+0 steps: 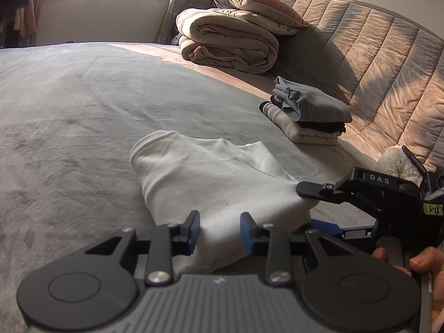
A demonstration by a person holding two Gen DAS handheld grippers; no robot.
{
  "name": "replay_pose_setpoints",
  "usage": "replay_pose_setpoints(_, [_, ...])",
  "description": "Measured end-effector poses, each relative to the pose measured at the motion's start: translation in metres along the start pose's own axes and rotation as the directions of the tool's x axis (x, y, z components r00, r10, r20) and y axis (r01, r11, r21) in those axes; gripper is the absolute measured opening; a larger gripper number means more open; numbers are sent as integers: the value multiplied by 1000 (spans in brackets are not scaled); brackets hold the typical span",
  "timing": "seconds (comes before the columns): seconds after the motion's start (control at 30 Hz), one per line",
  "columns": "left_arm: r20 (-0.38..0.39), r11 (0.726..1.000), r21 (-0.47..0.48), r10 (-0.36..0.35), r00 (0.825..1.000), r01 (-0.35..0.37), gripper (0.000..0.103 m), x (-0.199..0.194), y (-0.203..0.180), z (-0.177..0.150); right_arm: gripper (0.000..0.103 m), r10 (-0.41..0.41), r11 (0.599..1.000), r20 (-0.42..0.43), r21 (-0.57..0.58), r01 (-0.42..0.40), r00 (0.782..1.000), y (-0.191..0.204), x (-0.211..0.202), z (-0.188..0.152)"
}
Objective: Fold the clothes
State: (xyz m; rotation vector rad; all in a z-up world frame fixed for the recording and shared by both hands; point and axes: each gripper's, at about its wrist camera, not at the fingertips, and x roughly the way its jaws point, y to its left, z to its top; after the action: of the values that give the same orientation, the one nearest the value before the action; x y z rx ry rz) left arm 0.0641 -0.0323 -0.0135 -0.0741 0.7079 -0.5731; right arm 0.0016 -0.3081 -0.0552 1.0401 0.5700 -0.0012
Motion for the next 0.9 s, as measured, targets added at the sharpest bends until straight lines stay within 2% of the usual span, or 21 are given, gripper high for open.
replay_pose_setpoints(0.03, [-3, 1000, 2, 0, 1000, 0, 34, -2, 0, 0, 63, -19, 999, 34, -33, 20, 999, 3, -4, 4])
replay_pose_setpoints(0.1, [-10, 1000, -7, 0, 1000, 0, 44, -5, 5, 3, 63, -46, 996, 74, -74, 51, 996, 5, -12, 14])
replay_pose_setpoints(0.13, [-14, 1000, -12, 0, 1000, 0, 46, -7, 7, 5, 63, -48, 996, 79, -75, 54, 996, 4, -15, 20])
replay_pose_setpoints(0.23, [-7, 999, -44, 3, 1000, -3, 51, -9, 21, 10, 63, -24, 998, 55, -56, 27, 998, -6, -24, 27])
replay_pose_setpoints(0.37, [-31, 987, -163, -18, 999, 13, 54, -1, 41, 12, 65, 17, 998, 10, -53, -17, 1000, -13, -29, 19])
replay_pose_setpoints(0.5, [-53, 957, -287, -60, 997, 43, 55, 11, 55, 12, 67, 29, 998, -47, -55, -32, 998, -9, -15, 16])
replay_pose_setpoints(0.67, [-72, 896, -437, -116, 991, 73, 56, 26, 73, 11, 68, 33, 998, -92, -48, -38, 995, -8, 0, 18])
replay_pose_setpoints(0.9, [-83, 860, -504, -133, 988, 74, 57, 48, 75, 4, 68, 26, 992, -129, -116, -41, 991, -1, 21, 28])
